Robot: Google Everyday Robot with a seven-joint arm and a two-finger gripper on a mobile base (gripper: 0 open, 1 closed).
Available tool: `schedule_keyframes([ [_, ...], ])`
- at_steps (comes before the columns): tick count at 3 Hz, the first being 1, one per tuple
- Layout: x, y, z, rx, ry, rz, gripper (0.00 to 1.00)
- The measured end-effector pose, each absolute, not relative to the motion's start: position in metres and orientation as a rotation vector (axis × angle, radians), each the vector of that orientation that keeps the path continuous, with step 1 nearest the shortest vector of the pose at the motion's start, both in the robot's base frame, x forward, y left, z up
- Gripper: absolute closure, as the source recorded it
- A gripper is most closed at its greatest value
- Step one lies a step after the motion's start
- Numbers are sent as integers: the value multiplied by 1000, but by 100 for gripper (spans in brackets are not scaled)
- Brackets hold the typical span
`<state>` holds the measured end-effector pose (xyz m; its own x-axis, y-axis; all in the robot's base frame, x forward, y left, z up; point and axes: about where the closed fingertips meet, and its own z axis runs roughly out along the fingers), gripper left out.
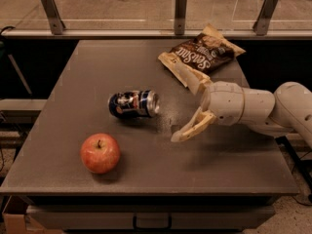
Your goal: Place pepsi can upright
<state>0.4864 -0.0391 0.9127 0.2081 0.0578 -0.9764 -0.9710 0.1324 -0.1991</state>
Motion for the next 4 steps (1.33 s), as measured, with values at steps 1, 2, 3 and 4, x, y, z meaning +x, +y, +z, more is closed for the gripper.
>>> schedule_keyframes([
  [1,488,-43,917,-1136,1148,952,0],
  [2,499,-29,921,-1109,1337,873,0],
  [3,524,-7,930,-1069,1529,766,0],
  [4,553,14,933,-1062,1654,698,0],
])
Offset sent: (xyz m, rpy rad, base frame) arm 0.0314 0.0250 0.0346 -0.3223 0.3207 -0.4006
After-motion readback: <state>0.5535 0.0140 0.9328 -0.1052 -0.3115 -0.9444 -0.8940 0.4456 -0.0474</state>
